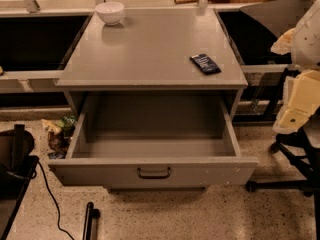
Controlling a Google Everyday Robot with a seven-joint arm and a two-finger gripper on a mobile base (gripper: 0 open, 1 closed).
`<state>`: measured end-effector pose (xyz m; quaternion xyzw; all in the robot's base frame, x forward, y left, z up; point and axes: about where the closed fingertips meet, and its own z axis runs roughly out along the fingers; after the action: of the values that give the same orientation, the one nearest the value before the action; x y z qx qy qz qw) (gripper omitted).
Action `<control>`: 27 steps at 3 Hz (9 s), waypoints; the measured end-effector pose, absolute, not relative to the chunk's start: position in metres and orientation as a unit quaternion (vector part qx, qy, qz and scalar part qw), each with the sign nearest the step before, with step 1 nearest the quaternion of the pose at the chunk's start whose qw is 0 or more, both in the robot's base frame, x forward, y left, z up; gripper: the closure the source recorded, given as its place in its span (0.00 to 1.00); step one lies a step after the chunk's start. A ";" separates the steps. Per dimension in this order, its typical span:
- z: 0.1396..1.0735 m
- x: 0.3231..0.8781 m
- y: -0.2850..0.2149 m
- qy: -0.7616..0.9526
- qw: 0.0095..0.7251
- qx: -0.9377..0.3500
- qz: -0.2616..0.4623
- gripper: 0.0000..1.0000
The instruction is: Place rxbar blueberry into top drawer
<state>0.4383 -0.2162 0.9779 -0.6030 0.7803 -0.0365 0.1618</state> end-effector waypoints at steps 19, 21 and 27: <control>0.876 0.775 -0.150 0.734 0.502 -0.426 0.167 1.00; 0.901 0.761 -0.123 0.678 0.526 -0.469 0.209 1.00; 0.840 0.603 -0.030 0.562 0.450 -0.610 0.331 1.00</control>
Offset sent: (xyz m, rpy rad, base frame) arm 0.0345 -0.0015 -0.0088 0.0731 -0.0471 -0.0185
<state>0.6025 -0.0303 0.8401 -0.6095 0.5621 0.3311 0.4504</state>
